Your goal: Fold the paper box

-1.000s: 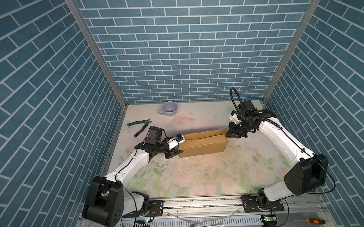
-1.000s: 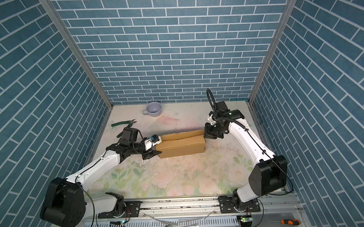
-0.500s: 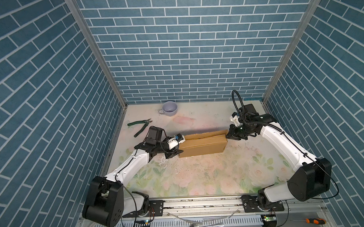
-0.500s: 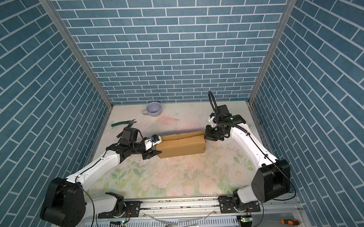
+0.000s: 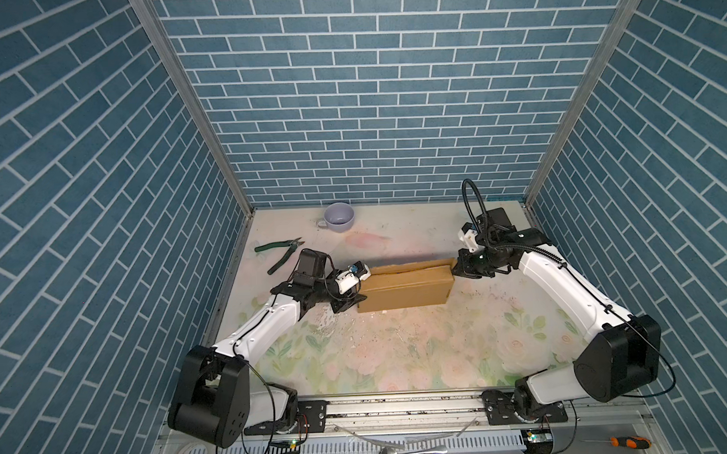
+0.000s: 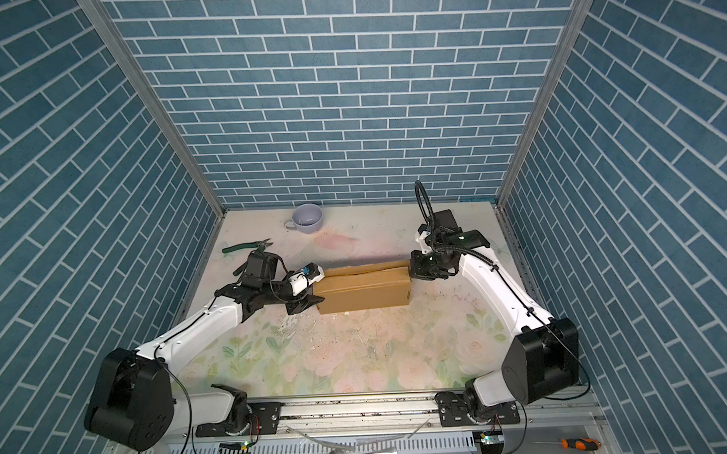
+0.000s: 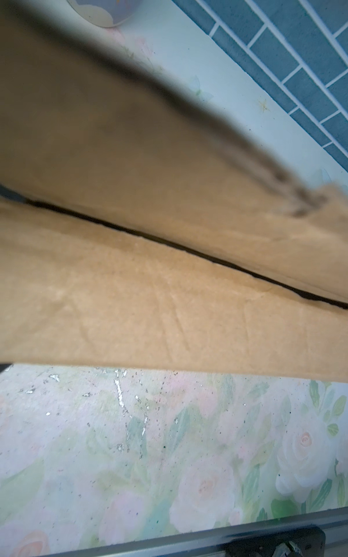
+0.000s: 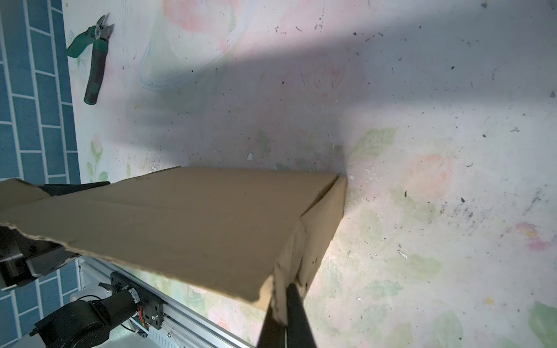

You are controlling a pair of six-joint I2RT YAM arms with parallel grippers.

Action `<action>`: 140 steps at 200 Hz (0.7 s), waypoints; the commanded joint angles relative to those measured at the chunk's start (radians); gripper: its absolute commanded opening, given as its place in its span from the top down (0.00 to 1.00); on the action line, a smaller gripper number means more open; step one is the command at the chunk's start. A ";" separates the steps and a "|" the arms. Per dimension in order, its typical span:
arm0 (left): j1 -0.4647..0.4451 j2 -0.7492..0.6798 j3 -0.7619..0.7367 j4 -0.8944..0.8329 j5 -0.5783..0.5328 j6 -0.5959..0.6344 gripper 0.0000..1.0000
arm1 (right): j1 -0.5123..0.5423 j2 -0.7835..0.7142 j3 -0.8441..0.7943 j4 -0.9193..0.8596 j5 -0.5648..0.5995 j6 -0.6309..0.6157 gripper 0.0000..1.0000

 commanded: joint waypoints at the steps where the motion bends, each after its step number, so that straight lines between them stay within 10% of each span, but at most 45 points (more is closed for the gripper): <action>1: 0.001 0.018 0.027 0.065 -0.144 -0.038 0.94 | 0.023 0.050 -0.046 -0.102 0.029 -0.001 1.00; 66: 0.001 -0.123 0.014 0.043 -0.151 -0.176 0.45 | 0.024 0.061 -0.018 -0.120 0.063 0.031 1.00; 140: 0.001 -0.179 -0.013 0.028 -0.199 -0.228 0.31 | 0.024 0.073 0.020 -0.140 0.079 0.037 1.00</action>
